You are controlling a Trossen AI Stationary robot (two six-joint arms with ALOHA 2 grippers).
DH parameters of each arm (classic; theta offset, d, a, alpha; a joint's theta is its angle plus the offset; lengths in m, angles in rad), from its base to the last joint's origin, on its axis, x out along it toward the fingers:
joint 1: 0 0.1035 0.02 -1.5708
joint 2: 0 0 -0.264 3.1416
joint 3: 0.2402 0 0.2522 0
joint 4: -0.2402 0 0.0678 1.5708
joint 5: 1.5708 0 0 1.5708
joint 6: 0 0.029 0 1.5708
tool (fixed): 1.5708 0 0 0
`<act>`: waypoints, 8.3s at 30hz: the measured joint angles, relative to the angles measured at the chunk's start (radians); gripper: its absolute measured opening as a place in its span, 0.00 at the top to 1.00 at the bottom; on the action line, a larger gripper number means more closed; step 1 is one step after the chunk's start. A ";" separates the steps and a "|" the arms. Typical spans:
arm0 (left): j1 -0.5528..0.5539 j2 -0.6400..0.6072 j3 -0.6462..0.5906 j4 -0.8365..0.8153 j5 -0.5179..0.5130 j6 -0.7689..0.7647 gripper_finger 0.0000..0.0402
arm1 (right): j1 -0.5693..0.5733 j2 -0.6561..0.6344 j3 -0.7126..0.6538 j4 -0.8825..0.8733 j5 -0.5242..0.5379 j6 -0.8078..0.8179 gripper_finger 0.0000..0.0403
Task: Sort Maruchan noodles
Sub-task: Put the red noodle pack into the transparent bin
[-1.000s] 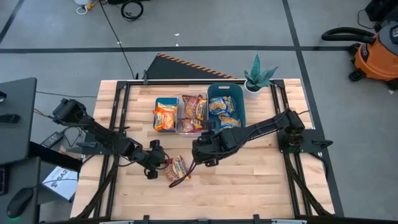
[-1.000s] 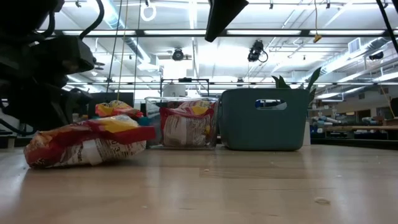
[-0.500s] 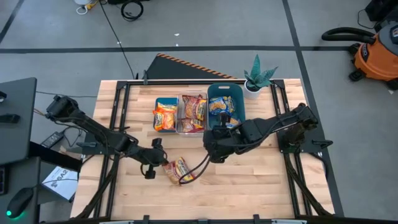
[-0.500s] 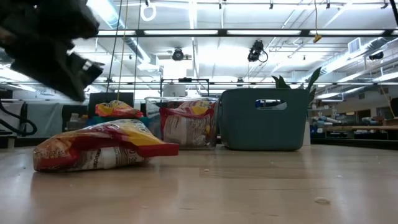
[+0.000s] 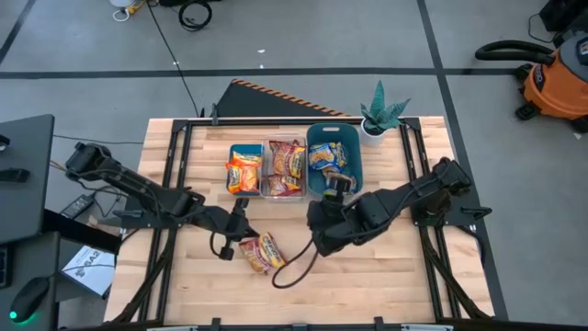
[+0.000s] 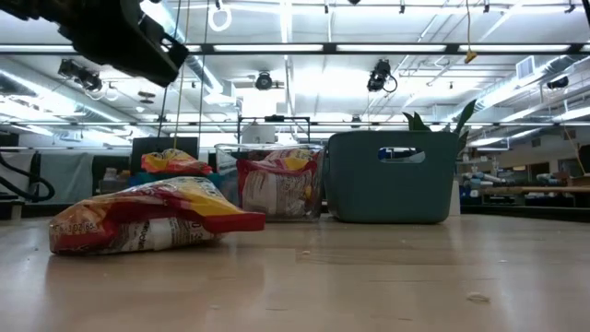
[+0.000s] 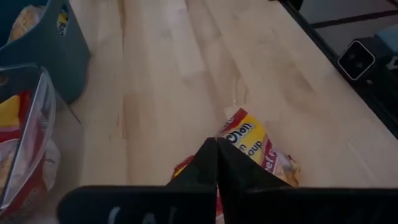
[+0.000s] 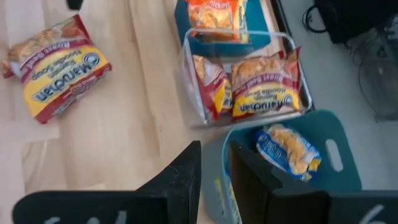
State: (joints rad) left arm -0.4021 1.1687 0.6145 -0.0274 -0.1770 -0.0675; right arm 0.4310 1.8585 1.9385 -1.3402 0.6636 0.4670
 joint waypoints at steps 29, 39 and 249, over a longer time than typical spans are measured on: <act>0.046 0.212 -0.001 -0.092 0.139 -0.232 0.61 | 0.041 0.005 -0.069 -0.015 -0.087 0.023 0.78; 0.050 0.225 0.007 -0.143 0.139 -0.372 0.61 | -0.035 0.005 -0.069 0.009 0.019 -0.182 0.78; 0.833 0.228 0.286 -0.322 0.337 0.287 0.49 | 0.016 -0.002 0.070 -0.232 0.087 0.170 0.78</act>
State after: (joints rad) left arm 0.4313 1.3963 0.9004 -0.3490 0.1604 0.2192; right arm 0.4465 1.8569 2.0083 -1.5721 0.7508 0.6367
